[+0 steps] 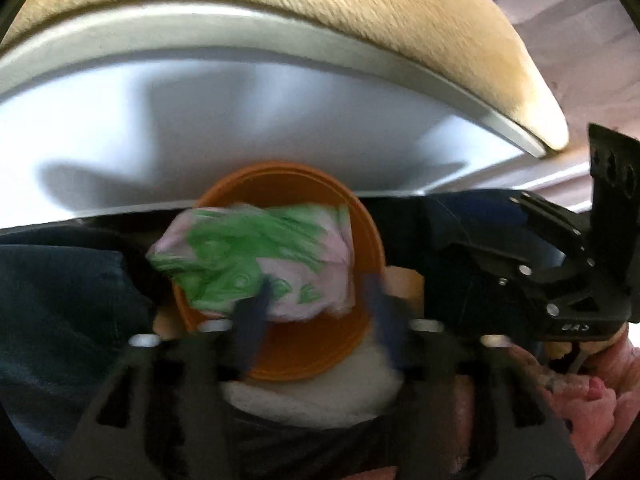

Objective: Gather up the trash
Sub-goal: 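Open both tools to drop the cap and wrapper into the bin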

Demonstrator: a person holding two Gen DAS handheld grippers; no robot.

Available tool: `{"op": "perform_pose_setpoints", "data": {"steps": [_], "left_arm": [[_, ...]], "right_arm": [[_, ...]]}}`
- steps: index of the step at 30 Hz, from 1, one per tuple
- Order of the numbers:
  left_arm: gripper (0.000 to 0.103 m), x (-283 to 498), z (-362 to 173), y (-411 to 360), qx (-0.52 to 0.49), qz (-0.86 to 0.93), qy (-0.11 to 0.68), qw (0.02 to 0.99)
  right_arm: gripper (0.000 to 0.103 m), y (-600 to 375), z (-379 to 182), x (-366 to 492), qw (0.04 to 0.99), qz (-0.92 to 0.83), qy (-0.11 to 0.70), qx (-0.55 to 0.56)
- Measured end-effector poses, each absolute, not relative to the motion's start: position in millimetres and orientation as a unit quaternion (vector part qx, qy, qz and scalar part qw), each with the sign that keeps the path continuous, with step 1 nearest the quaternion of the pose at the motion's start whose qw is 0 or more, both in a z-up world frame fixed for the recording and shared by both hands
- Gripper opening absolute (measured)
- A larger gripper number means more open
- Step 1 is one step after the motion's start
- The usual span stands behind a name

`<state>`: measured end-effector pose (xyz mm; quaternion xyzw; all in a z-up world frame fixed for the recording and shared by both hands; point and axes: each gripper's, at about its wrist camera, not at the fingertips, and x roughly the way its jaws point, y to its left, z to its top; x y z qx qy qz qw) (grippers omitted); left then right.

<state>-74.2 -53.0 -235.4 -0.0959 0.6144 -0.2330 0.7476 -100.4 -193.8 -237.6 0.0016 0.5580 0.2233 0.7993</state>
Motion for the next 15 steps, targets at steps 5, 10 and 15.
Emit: {"op": "perform_pose_setpoints", "data": {"steps": [5,10,15], "left_arm": [[0.076,-72.0,-227.2,-50.6,-0.094,-0.219,0.603,0.761],[0.076,-72.6,-228.4,-51.7,-0.093,-0.214,0.605,0.761],[0.076,-74.9,-227.1,-48.5,-0.096,-0.210,0.606,0.761]], "right_arm": [[0.066,-204.9,-232.3,-100.8,0.805,0.215,0.553,0.012],[0.066,-214.2,-227.7,-107.4,0.808,0.214,0.548,0.014],[0.066,-216.2,-223.5,-110.3,0.812,0.213,0.543,0.011]]}}
